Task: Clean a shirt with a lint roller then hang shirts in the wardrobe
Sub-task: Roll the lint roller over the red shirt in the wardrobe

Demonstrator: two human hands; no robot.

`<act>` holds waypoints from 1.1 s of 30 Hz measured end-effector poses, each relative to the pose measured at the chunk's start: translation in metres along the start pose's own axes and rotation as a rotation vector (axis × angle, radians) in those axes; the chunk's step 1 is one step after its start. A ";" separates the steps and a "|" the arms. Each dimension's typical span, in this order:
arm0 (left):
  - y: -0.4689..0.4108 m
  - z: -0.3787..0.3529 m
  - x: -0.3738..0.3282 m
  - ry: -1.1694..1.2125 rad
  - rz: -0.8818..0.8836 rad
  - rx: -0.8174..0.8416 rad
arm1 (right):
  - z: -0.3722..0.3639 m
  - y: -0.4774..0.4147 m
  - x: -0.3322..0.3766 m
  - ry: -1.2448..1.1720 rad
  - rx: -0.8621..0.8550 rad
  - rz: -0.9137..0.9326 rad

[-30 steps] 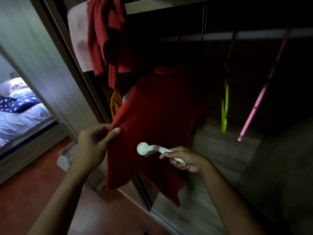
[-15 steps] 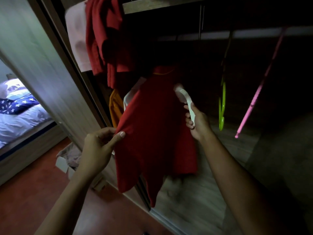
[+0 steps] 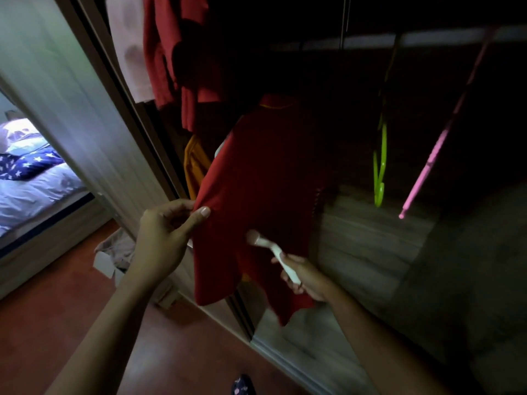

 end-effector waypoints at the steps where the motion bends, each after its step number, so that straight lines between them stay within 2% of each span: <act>1: 0.000 0.000 0.000 0.000 -0.001 0.001 | -0.004 0.004 -0.012 0.051 0.052 -0.039; 5: 0.000 0.004 -0.001 0.011 0.000 -0.005 | -0.012 0.008 -0.032 0.269 0.157 -0.089; 9: -0.001 0.009 -0.003 0.024 -0.006 -0.019 | 0.000 -0.007 -0.025 0.058 0.074 -0.106; 18: -0.004 0.008 -0.001 -0.019 -0.015 -0.002 | 0.066 -0.058 0.010 -0.431 -0.472 -0.004; 21: -0.004 0.007 -0.001 -0.031 -0.031 0.012 | 0.071 -0.062 0.011 -0.466 -0.588 -0.018; 23: -0.005 0.006 0.002 -0.030 -0.023 0.019 | 0.060 -0.062 -0.003 -0.367 -0.565 -0.043; 29: -0.004 0.005 0.005 -0.053 -0.024 0.006 | 0.014 -0.033 -0.089 -0.023 -0.245 -0.182; 33: -0.003 0.004 0.006 -0.033 -0.008 -0.005 | -0.004 -0.006 -0.127 0.256 -0.133 -0.246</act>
Point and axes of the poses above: each hand's wrist, its own y-axis away from the middle knuckle, its own z-axis out of the back of the hand, x = y × z, the point moved 3 cm from there along -y, towards the middle knuckle, and after that the axes turned 10 degrees about -x, right-handed, at the moved point
